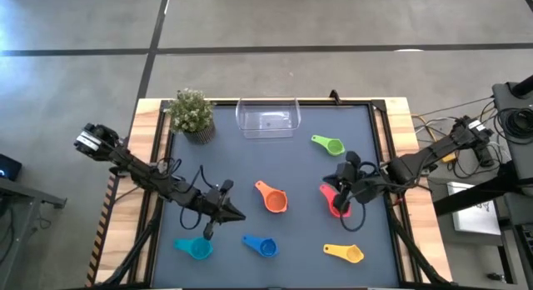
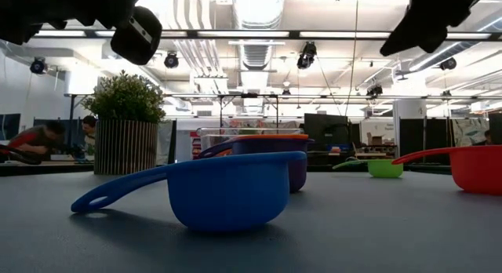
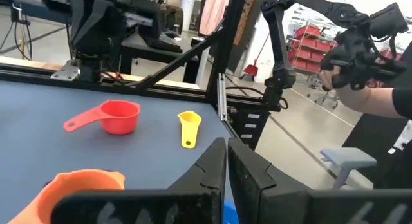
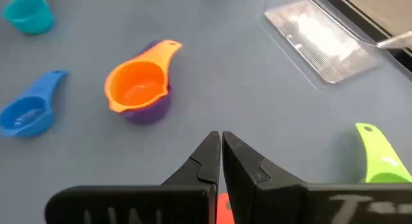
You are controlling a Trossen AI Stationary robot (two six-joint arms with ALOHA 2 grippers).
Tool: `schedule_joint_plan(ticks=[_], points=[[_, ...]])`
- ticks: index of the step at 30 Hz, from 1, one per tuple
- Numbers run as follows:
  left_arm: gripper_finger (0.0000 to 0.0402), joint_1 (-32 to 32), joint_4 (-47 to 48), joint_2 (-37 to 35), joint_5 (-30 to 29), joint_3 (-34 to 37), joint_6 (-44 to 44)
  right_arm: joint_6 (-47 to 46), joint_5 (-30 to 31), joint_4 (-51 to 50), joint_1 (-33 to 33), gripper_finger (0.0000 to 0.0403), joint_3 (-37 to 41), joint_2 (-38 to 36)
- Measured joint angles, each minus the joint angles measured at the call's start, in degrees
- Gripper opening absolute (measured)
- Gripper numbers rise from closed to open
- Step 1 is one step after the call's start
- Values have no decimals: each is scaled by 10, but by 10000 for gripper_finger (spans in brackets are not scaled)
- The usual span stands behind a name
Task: Nest measuring cups in basket
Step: Stack the red measuring cup on top of the orange measuring cup
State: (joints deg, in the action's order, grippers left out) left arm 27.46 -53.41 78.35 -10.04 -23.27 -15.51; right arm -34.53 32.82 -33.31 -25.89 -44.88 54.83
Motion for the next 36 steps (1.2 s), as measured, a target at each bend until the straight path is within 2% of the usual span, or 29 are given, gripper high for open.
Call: schedule_joint_plan(ticks=[3, 5, 8, 12, 17, 22, 27, 30, 36], points=[[0, -3, 0, 0, 0, 0, 19, 12, 2, -4, 11, 10, 1, 10], [0, -6, 0, 0, -1, -2, 40, 19, -19, -5, 16, 17, 1, 17], [0, -11, 0, -1, -1, -12, 48, 16, -60, -7, 17, 43, 1, 25], [0, -23, 9, -8, 0, -45, 87, 9, -79, -13, 17, 92, 1, 35], [0, -37, 116, -26, 1, -96, 140, 12, -89, -47, 15, 145, 1, 47], [0, -50, 233, -53, 0, -133, 148, 16, -76, -49, 19, 167, 2, 63], [0, -50, 242, -85, 1, -106, 148, 12, -74, -49, 20, 167, 2, 69], [0, -51, 226, -115, -11, -72, 135, -29, -82, -52, 20, 165, 2, 68], [0, -52, 172, -171, -29, -11, 104, -84, -142, -59, 22, 164, 2, 90]])
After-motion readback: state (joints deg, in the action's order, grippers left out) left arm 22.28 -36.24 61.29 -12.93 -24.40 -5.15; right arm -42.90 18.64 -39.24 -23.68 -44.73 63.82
